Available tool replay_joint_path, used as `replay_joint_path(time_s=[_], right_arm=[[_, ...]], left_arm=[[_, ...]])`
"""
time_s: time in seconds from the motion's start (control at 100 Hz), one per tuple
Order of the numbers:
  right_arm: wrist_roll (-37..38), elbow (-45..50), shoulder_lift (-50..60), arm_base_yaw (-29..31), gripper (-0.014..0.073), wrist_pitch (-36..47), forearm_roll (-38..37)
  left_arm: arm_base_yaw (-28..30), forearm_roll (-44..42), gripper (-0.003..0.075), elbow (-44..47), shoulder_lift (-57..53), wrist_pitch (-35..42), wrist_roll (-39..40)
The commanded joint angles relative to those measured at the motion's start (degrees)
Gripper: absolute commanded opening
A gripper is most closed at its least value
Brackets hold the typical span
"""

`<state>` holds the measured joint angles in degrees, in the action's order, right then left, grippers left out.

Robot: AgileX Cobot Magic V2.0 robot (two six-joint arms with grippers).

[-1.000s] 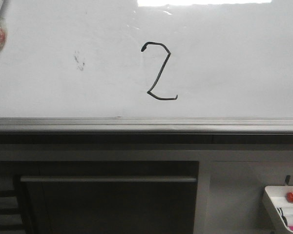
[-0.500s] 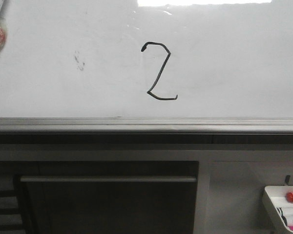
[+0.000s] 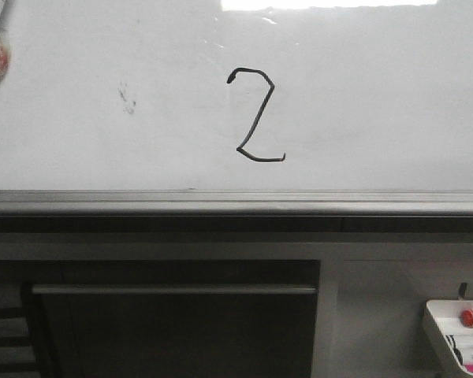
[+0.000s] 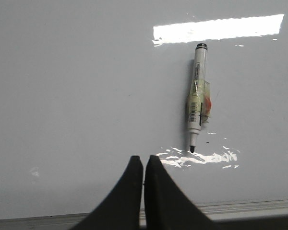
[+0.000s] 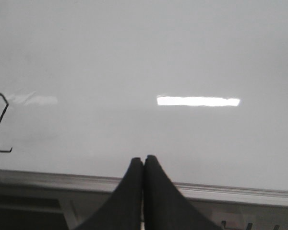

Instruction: Write number 2 on whiteboard

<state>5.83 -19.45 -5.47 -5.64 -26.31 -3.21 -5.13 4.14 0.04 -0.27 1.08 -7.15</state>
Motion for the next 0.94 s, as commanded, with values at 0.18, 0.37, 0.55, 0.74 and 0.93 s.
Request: replay_joint_path(time_s=[0.18,0.37,0.55,0.74,0.93], right_arm=[[-0.39,17.32,5.08,5.08,-0.0072,27.52,1.49],[-0.39,21.74,6.99,5.08,-0.0072,30.45,1.64],[-0.29,21.74,6.99,5.08,-0.0072,30.02,1.91],[-0.29,21.74,6.99,5.08,-0.0072,30.02,1.91],[-0.29,21.74,6.99,5.08,-0.0072,30.02,1.91]], left_arm=[[0.24,0.08,-0.0018,1.89,-1.57,4.61,0.41],[0.24,0.08,-0.0018,1.89,-1.57,4.61,0.41],[0.24,0.08,-0.0018,1.89,-1.57,4.61,0.41],[0.24,0.08,-0.0018,1.89,-1.57,4.61,0.41],[0.24,0.08,-0.0018,1.89,-1.57,4.61,0.41]])
